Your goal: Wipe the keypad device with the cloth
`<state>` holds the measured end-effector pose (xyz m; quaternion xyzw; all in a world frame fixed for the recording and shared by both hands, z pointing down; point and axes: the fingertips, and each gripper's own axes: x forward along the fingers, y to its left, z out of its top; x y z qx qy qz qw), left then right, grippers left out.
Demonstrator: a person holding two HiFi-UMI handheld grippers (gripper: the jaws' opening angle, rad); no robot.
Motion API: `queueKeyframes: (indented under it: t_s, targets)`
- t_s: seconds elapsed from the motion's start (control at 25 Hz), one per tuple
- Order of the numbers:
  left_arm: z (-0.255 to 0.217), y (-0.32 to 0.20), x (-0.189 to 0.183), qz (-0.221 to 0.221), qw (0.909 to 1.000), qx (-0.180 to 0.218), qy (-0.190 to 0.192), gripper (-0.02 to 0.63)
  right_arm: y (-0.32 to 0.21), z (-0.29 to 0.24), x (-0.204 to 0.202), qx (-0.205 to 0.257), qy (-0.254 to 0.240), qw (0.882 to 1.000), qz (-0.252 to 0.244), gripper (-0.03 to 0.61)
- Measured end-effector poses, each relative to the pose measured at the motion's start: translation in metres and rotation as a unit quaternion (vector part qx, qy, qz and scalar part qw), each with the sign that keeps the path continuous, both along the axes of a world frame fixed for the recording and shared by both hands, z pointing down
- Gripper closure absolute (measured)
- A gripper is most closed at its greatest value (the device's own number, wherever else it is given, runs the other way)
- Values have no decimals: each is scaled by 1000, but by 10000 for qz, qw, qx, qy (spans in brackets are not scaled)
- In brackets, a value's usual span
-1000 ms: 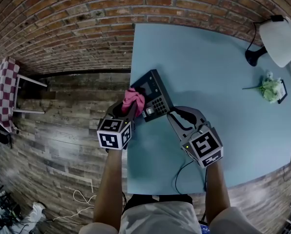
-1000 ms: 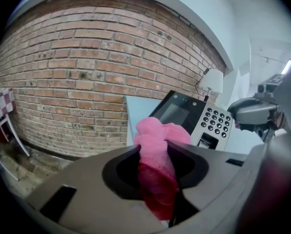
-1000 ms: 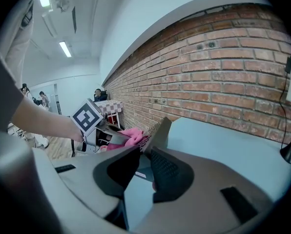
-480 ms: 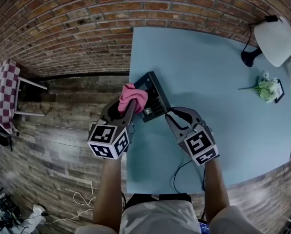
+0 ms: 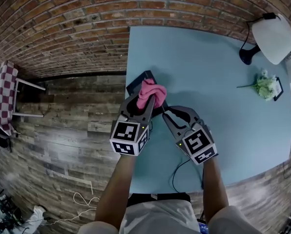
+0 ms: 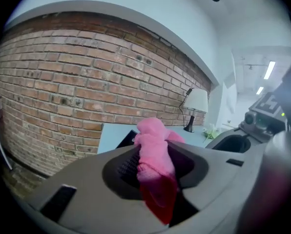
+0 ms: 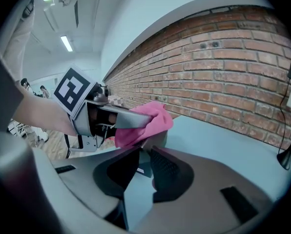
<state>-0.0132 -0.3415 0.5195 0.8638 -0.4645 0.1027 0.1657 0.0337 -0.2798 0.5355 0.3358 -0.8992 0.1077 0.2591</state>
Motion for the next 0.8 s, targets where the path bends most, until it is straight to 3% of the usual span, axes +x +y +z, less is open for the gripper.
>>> queueKeyframes:
  t_s: [0.24,0.8]
  targets:
    - [12,4,-7,-5,9999,-45,-109,448,0,1,2,5,-23,10000,37,497]
    - [74,28,-60,-395,9953,-793,-398,448,-1,4,3,-24,-140,9998,126,497]
